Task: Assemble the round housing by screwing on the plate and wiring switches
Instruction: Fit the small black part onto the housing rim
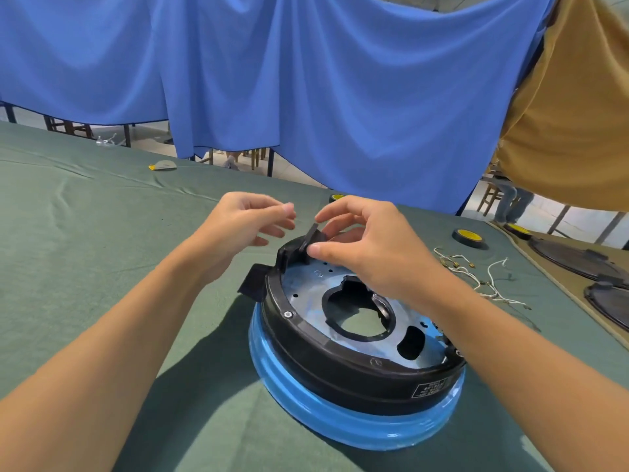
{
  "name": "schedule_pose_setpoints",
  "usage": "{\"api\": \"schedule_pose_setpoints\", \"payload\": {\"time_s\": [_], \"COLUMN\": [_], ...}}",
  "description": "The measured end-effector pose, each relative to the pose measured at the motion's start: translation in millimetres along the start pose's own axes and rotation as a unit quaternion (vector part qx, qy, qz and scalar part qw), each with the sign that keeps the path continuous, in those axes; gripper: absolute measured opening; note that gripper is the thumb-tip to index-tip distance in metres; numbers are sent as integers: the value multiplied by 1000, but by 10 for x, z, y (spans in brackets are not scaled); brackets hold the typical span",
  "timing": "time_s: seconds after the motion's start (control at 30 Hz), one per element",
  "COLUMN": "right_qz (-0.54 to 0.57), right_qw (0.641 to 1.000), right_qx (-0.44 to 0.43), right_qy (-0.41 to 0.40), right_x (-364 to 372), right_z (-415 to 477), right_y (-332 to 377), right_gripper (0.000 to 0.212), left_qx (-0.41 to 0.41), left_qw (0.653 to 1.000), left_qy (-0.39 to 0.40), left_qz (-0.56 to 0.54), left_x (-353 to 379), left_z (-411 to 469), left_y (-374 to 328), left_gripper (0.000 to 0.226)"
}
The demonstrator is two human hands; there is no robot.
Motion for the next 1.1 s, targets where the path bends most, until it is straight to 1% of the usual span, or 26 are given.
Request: {"api": "schedule_pose_setpoints", "payload": {"time_s": [0.07,0.13,0.2,0.23,0.3,0.47,0.6,0.73,0.9,1.1], "right_qz": [-21,-52,-72,-78,-88,-84,-84,-54,-25,-56], "right_qw": [999,997,995,994,992,991,989,991,991,988], "right_qx": [-20,-37,-50,-57,-68,-75,-79,-62,-49,-52], "right_qy": [20,32,45,52,62,70,89,109,123,134], "right_x": [86,154,217,246,287,298,306,308,319,348], "right_z": [11,26,29,27,21,43,59,79,97,102], "right_y": [43,76,100,107,117,137,166,146,112,153], "right_gripper": [25,25,25,26,26,25,26,27,27,28], "left_qx": [-46,-63,-59,-54,-47,-49,-38,-38,-53,-49], "left_qw": [997,988,982,980,980,977,978,978,979,981], "left_qy": [57,133,181,189,191,203,201,201,194,187], "left_qz": [30,37,-1,-21,-34,-43,-44,-42,-42,-32], "left_x": [28,114,196,216,238,258,259,255,246,251], "left_z": [-12,-51,-89,-96,-101,-80,-65,-61,-59,-66], "left_y": [143,225,228,219,204,244,250,255,263,247], "left_gripper": [17,19,22,26,31,27,30,38,38,41]}}
Point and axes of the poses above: each hand's wrist, its own z-axis towards the middle knuckle, its own x-axis out of the palm, y = z × x, the point moved 6 cm from there along z, towards the middle knuckle, and after that the axes turned 1 degree about -y, right-handed, at the moved point
